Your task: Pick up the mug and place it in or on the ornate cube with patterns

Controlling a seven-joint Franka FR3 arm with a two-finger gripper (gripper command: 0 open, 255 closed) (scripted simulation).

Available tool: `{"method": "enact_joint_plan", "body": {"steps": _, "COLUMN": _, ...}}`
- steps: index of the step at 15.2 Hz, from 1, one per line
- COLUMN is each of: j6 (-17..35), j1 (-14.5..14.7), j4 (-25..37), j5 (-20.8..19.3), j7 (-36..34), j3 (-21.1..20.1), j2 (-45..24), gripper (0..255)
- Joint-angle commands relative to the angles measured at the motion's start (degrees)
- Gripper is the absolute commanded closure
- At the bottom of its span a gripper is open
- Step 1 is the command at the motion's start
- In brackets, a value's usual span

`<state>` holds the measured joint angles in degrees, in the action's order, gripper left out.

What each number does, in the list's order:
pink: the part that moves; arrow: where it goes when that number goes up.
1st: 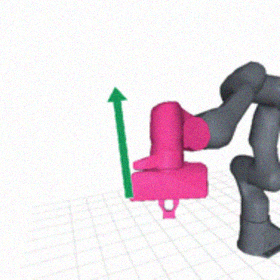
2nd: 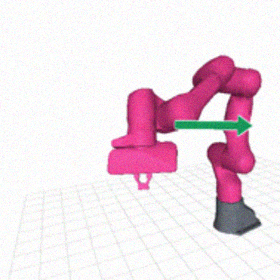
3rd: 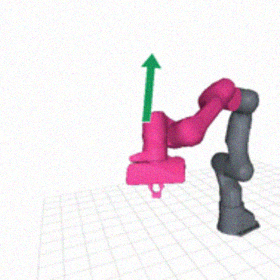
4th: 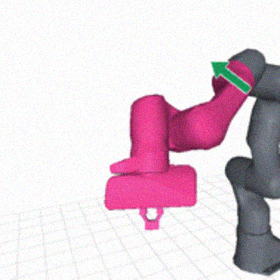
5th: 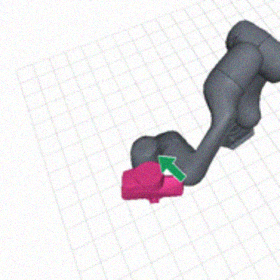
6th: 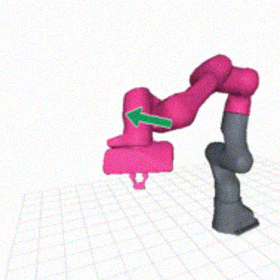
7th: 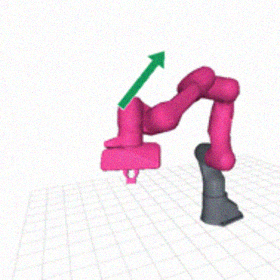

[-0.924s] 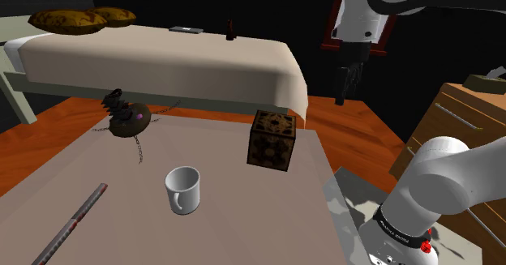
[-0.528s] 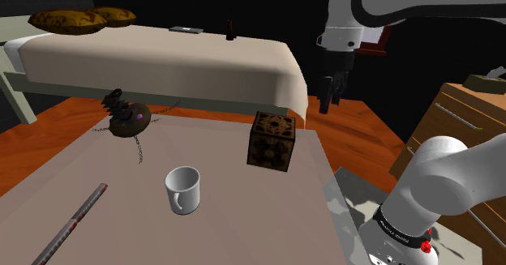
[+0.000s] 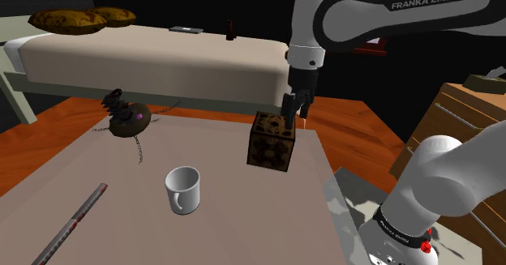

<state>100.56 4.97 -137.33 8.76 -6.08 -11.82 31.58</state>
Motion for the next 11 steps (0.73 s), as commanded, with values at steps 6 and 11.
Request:
{"method": "enact_joint_plan", "body": {"steps": 6, "j6": 9.8, "j1": 2.0, "j4": 3.5, "j5": 1.6, "j7": -5.9, "j3": -6.3, "j2": -10.6, "gripper": 0}}
{"method": "enact_joint_plan", "body": {"steps": 11, "j6": 16.0, "j1": 2.9, "j4": 8.2, "j5": 0.2, "j7": -10.7, "j3": -10.5, "j2": -19.7, "gripper": 0}}
